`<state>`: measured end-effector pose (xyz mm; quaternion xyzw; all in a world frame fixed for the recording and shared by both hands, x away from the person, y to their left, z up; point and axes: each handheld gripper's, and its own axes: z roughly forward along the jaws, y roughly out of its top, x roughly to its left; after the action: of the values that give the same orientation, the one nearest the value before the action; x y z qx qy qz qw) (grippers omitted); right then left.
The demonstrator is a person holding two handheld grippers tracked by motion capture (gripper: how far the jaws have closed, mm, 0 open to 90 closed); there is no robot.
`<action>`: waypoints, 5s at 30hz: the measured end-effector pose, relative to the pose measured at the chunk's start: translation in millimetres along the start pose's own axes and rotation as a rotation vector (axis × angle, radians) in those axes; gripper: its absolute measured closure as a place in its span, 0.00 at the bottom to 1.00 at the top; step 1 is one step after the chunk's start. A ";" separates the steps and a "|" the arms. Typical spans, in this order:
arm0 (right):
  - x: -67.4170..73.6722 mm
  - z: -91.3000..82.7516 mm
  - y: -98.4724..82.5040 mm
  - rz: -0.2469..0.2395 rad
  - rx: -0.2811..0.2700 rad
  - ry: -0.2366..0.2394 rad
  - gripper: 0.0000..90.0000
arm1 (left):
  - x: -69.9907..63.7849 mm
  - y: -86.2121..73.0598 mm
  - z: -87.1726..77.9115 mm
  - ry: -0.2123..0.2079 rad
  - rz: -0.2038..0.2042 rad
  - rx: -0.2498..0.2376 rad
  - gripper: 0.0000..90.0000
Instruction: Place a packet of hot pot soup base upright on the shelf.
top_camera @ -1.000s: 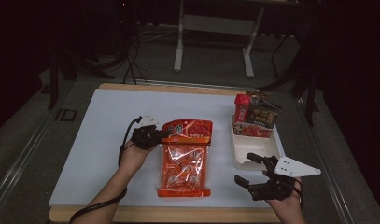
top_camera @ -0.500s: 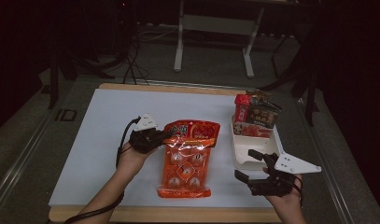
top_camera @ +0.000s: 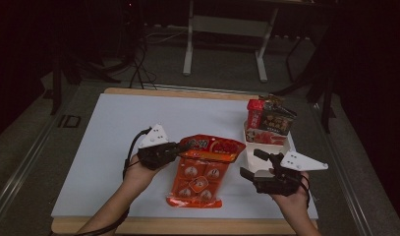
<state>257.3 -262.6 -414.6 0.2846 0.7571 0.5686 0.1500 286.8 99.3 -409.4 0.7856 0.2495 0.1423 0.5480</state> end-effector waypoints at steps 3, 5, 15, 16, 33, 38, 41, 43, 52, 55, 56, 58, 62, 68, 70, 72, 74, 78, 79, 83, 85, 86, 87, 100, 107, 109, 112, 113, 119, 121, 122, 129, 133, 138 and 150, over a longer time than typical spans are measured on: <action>-2.1 6.2 1.4 0.000 0.005 0.001 0.23 | -7.0 1.8 -2.5 -0.034 0.018 -0.020 1.00; -3.6 9.1 2.1 -0.004 0.003 -0.004 0.23 | -10.6 1.9 -4.4 -0.054 0.031 -0.037 1.00; -6.5 22.2 -4.8 0.008 0.032 0.105 0.50 | -24.2 5.2 -14.4 -0.116 0.038 -0.116 1.00; -5.3 22.7 -5.1 0.001 0.036 0.113 0.56 | -25.5 6.3 -14.7 -0.124 0.039 -0.120 1.00; 17.5 5.7 24.0 -0.095 -0.001 0.202 1.00 | -23.2 16.4 -21.1 -0.153 -0.020 -0.206 1.00; 25.0 -0.8 40.7 -0.120 -0.003 0.190 1.00 | -17.9 20.9 -25.8 -0.187 -0.023 -0.233 1.00; 29.4 -3.9 50.3 -0.143 -0.002 0.184 1.00 | -15.0 23.5 -26.8 -0.208 -0.041 -0.241 1.00; 30.5 -4.7 55.3 -0.150 0.003 0.173 1.00 | -13.6 25.0 -27.6 -0.219 -0.042 -0.251 0.99; 26.7 -8.4 72.9 -0.161 -0.003 0.164 1.00 | -14.5 29.4 -31.5 -0.193 -0.024 -0.282 0.84; 26.4 -9.5 76.8 -0.166 -0.005 0.162 1.00 | -16.4 29.7 -34.5 -0.149 -0.010 -0.305 0.75; 26.1 -10.2 78.3 -0.171 -0.005 0.161 1.00 | -17.4 30.1 -35.0 -0.132 -0.007 -0.298 0.67; 25.0 -11.9 81.1 -0.168 -0.014 0.160 1.00 | -18.3 29.7 -35.3 -0.096 -0.010 -0.279 0.49; 20.2 -17.5 89.4 -0.178 -0.031 0.161 1.00 | -16.7 24.3 -37.1 -0.068 -0.032 -0.262 0.24; 8.3 -27.9 104.0 -0.171 -0.054 0.154 1.00 | -13.8 10.1 -40.0 -0.043 -0.063 -0.251 0.03; 4.0 -32.0 109.0 -0.169 -0.060 0.158 1.00 | -13.9 4.1 -41.8 -0.048 -0.079 -0.264 0.02; 2.1 -34.1 111.5 -0.169 -0.065 0.152 1.00 | -14.2 -4.5 -43.6 -0.033 -0.110 -0.274 0.02; -4.7 -41.7 120.2 -0.178 -0.081 0.133 1.00 | -15.4 -12.9 -45.7 -0.018 -0.092 -0.294 0.02; -13.4 -49.7 127.9 -0.184 -0.096 0.098 1.00 | -17.9 -26.7 -48.5 0.003 -0.046 -0.250 0.02; -16.1 -51.2 129.4 -0.181 -0.094 0.101 1.00 | -18.8 -30.3 -48.7 0.010 -0.041 -0.236 0.02; -27.1 -58.1 131.4 -0.178 -0.101 0.066 1.00 | -21.2 -47.8 -49.2 0.006 -0.016 -0.206 0.02; -33.6 -62.2 131.3 -0.170 -0.102 0.060 1.00 | -21.9 -56.6 -48.9 0.005 -0.023 -0.189 0.02; -37.1 -64.3 131.1 -0.161 -0.109 0.052 1.00 | -22.0 -60.7 -48.9 0.002 -0.032 -0.182 0.02; -40.3 -66.4 131.0 -0.155 -0.110 0.046 1.00 | -22.1 -64.3 -48.6 0.001 -0.038 -0.171 0.02; -76.8 -90.8 119.9 -0.119 -0.102 -0.027 1.00 | -20.2 -93.7 -49.8 0.013 -0.083 -0.136 0.02; -92.9 -93.7 108.4 -0.093 -0.084 -0.055 1.00 | -19.5 -102.1 -48.3 0.024 -0.097 -0.132 0.02; -96.5 -93.2 105.6 -0.087 -0.077 -0.057 1.00 | -19.6 -104.5 -47.5 0.019 -0.101 -0.131 0.02; -99.8 -91.9 102.8 -0.084 -0.073 -0.061 1.00 | -19.5 -105.8 -46.9 0.024 -0.095 -0.125 0.02; -101.4 -91.1 101.5 -0.082 -0.070 -0.064 1.00 | -19.5 -106.4 -47.0 0.018 -0.101 -0.130 0.02; -109.1 -81.2 93.1 -0.064 -0.058 -0.076 1.00 | -20.1 -108.7 -45.8 0.026 -0.098 -0.123 0.02; -111.2 -77.1 89.8 -0.051 -0.055 -0.075 1.00 | -20.1 -109.8 -45.0 0.028 -0.097 -0.115 0.02; -112.0 -75.3 88.2 -0.051 -0.048 -0.080 1.00 | -20.1 -110.2 -44.9 0.027 -0.097 -0.115 0.02; -114.4 -67.5 81.5 -0.029 -0.049 -0.071 1.00 | -19.4 -111.1 -45.7 0.024 -0.106 -0.126 0.02; -114.3 -62.0 74.7 -0.022 -0.029 -0.073 1.00 | -19.0 -111.6 -46.0 0.026 -0.113 -0.126 0.02; -116.8 -65.5 67.6 0.002 -0.043 -0.067 1.00 | -18.1 -113.0 -46.1 0.028 -0.120 -0.128 0.02; -117.5 -76.1 55.7 0.025 -0.051 -0.068 1.00 | -17.3 -115.6 -43.9 0.026 -0.132 -0.120 0.02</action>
<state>323.0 -381.7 -349.8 0.3092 0.7331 0.5798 0.1756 223.2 156.4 -500.6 0.7314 0.2988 0.1309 0.5989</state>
